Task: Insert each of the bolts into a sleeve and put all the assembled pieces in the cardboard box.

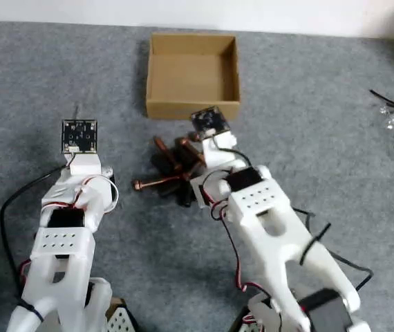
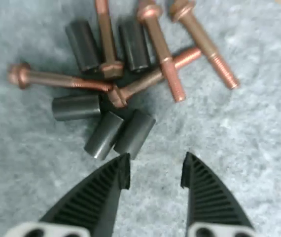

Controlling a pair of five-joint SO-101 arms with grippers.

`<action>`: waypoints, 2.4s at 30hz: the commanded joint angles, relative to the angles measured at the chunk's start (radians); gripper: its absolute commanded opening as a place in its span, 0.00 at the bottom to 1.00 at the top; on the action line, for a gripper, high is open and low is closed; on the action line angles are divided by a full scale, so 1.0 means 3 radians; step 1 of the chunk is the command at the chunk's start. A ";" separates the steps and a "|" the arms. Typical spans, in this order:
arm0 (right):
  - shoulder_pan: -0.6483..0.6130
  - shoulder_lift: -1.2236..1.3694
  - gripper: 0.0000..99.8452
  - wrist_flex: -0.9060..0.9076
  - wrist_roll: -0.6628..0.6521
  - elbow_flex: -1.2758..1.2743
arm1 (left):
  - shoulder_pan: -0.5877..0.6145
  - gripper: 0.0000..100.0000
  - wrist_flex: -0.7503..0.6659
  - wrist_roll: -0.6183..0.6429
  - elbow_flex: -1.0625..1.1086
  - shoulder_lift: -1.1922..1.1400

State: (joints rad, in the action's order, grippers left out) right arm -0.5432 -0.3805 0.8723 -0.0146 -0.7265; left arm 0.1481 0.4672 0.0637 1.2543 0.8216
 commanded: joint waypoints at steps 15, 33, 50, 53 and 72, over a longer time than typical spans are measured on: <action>-0.0263 0.1337 0.16 -0.0166 0.0327 0.0688 | 0.0018 0.01 -0.0066 0.0020 -0.0023 -0.0008; -0.0340 0.1491 0.16 -0.0330 0.0639 0.0816 | 0.0018 0.01 -0.0066 0.0020 -0.0023 -0.0008; -0.0064 0.1496 0.16 -0.0514 0.0823 0.0790 | 0.0023 0.01 -0.0066 0.0020 -0.0023 -0.0008; -0.0054 0.1501 0.16 -0.0514 0.0818 0.0790 | 0.0023 0.01 -0.0066 0.0020 -0.0023 -0.0008; 0.0008 0.1900 0.00 -0.0371 0.0803 0.0800 | 0.0033 0.01 -0.0061 0.0015 -0.0018 -0.0008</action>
State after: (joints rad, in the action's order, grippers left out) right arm -0.5570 0.1765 0.7511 0.2248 -0.4918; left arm 0.1481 0.4672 0.0637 1.2543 0.8216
